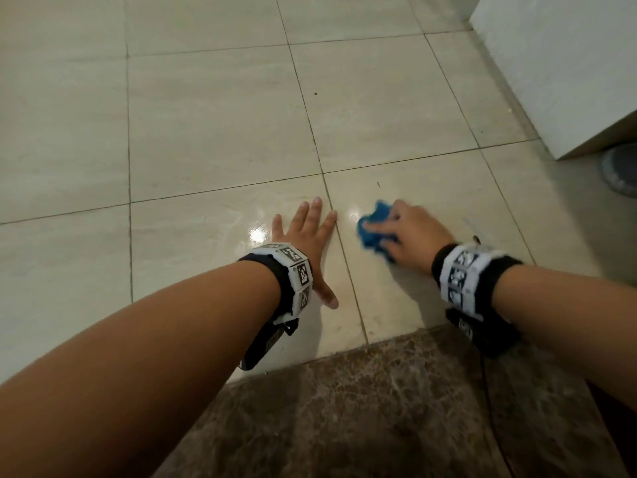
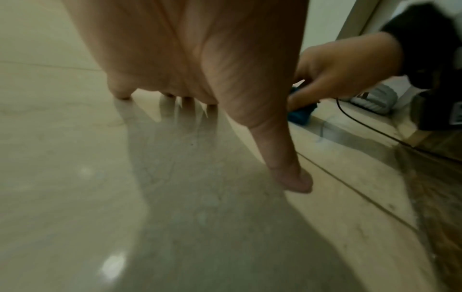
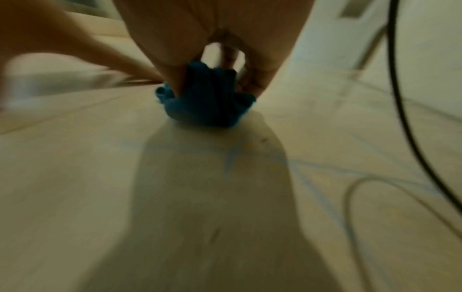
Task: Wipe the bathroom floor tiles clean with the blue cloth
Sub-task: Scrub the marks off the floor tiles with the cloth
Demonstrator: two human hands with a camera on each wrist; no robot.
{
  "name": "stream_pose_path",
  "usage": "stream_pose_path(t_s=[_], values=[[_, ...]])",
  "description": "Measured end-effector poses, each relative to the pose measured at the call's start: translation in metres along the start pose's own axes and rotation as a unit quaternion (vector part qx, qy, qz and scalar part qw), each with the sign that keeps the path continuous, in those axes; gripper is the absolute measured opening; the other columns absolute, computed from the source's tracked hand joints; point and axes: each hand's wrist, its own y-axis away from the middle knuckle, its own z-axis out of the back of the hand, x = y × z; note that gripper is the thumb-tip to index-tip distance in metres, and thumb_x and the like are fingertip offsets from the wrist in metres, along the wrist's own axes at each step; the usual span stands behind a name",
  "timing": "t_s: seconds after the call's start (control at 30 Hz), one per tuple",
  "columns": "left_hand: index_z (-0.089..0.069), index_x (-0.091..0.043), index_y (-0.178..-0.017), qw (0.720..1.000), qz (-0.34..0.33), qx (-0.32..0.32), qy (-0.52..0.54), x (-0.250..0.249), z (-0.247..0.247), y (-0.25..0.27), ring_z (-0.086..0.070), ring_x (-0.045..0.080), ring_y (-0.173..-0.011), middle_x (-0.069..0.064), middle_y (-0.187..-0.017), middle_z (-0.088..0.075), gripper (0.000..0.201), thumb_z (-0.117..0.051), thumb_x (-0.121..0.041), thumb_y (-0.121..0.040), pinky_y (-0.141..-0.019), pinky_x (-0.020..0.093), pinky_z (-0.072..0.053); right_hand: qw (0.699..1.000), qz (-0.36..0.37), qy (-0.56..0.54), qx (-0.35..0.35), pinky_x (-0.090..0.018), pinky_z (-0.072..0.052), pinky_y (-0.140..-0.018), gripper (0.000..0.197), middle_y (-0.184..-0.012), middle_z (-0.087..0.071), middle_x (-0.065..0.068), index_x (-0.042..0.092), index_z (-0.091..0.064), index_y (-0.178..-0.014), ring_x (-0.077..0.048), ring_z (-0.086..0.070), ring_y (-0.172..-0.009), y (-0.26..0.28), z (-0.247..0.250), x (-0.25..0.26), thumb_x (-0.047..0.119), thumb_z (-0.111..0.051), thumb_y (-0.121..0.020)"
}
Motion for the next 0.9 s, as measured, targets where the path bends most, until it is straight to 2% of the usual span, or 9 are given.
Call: stream_pose_path(t_s=[0.1, 0.2, 0.3, 0.43, 0.5, 0.63, 0.7, 0.87, 0.9], values=[[0.028, -0.021, -0.148, 1.0, 0.002, 0.007, 0.003, -0.002, 0.005, 0.001, 0.028, 0.027, -0.143, 0.007, -0.152, 0.038, 0.15, -0.079, -0.068, -0.055, -0.114, 0.058, 0.006, 0.973, -0.22, -0.053, -0.036, -0.03, -0.039, -0.085, 0.045, -0.124, -0.042, -0.013, 0.024, -0.047, -0.134, -0.034, -0.048, -0.111, -0.014, 0.004, -0.018, 0.037, -0.049, -0.091], [0.029, -0.02, -0.147, 1.0, 0.006, 0.008, -0.001, -0.003, 0.004, 0.0, 0.028, 0.028, -0.143, 0.007, -0.152, 0.038, 0.151, -0.079, -0.069, -0.054, -0.115, 0.058, 0.005, 0.998, -0.047, -0.034, 0.0, -0.028, -0.035, -0.082, 0.045, -0.115, -0.039, -0.006, 0.034, -0.049, -0.131, -0.026, -0.043, -0.104, 0.018, -0.012, 0.023, 0.044, -0.038, -0.089], [0.03, -0.02, -0.147, 1.0, 0.009, 0.01, -0.004, -0.003, 0.005, 0.0, 0.027, 0.028, -0.143, 0.007, -0.152, 0.038, 0.151, -0.079, -0.069, -0.054, -0.115, 0.058, 0.003, 0.996, 0.085, 0.006, 0.039, -0.031, -0.037, -0.088, 0.04, -0.115, -0.041, -0.003, 0.038, -0.052, -0.131, -0.024, -0.042, -0.103, 0.025, -0.005, 0.025, 0.032, -0.054, -0.091], [0.028, -0.02, -0.148, 1.0, 0.005, 0.004, -0.001, -0.003, 0.006, 0.003, 0.025, 0.028, -0.144, 0.007, -0.153, 0.036, 0.15, -0.08, -0.067, -0.055, -0.115, 0.059, 0.002, 0.974, -0.217, -0.062, -0.007, -0.025, -0.037, -0.077, 0.047, -0.117, -0.045, -0.009, 0.022, -0.051, -0.132, -0.025, -0.049, -0.095, -0.009, 0.012, -0.039, 0.036, -0.058, -0.088], [0.027, -0.02, -0.148, 1.0, 0.004, 0.003, -0.003, -0.003, 0.007, 0.003, 0.025, 0.028, -0.144, 0.007, -0.153, 0.036, 0.15, -0.08, -0.067, -0.055, -0.116, 0.059, 0.002, 0.96, -0.265, -0.084, -0.024, -0.021, -0.032, -0.071, 0.049, -0.11, -0.044, -0.004, 0.021, -0.049, -0.13, -0.016, -0.042, -0.085, -0.005, 0.005, -0.038, 0.041, -0.056, -0.086], [0.028, -0.02, -0.148, 1.0, 0.008, 0.002, -0.003, -0.003, 0.005, 0.0, 0.025, 0.028, -0.144, 0.007, -0.153, 0.036, 0.152, -0.081, -0.068, -0.053, -0.115, 0.059, 0.002, 1.0, -0.011, -0.018, 0.011, -0.027, -0.039, -0.082, 0.043, -0.104, -0.038, 0.001, 0.036, -0.05, -0.131, -0.017, -0.041, -0.093, 0.031, -0.011, 0.026, 0.032, -0.056, -0.089], [0.028, -0.02, -0.148, 1.0, 0.011, 0.003, -0.005, -0.003, 0.005, 0.0, 0.025, 0.028, -0.144, 0.007, -0.153, 0.036, 0.153, -0.081, -0.068, -0.052, -0.115, 0.059, 0.001, 0.999, 0.047, 0.006, 0.017, -0.034, -0.043, -0.084, 0.044, -0.108, -0.04, 0.0, 0.039, -0.049, -0.132, -0.022, -0.044, -0.098, 0.034, -0.011, 0.03, 0.031, -0.056, -0.09], [0.027, -0.021, -0.148, 1.0, 0.006, 0.0, -0.002, -0.003, 0.006, 0.003, 0.024, 0.028, -0.144, 0.007, -0.154, 0.035, 0.15, -0.081, -0.067, -0.054, -0.115, 0.059, 0.001, 0.971, -0.221, -0.085, -0.028, -0.024, -0.036, -0.059, 0.043, -0.101, -0.043, -0.003, 0.019, -0.05, -0.126, -0.012, -0.045, -0.073, 0.012, 0.004, -0.022, 0.041, -0.051, -0.089], [0.027, -0.021, -0.148, 1.0, 0.006, 0.0, -0.002, -0.003, 0.006, 0.002, 0.024, 0.028, -0.144, 0.007, -0.154, 0.035, 0.15, -0.081, -0.066, -0.054, -0.115, 0.059, 0.001, 0.971, -0.222, -0.084, -0.022, -0.024, -0.036, -0.06, 0.042, -0.1, -0.043, -0.002, 0.019, -0.05, -0.125, -0.012, -0.045, -0.073, 0.014, 0.003, -0.018, 0.04, -0.051, -0.089]])
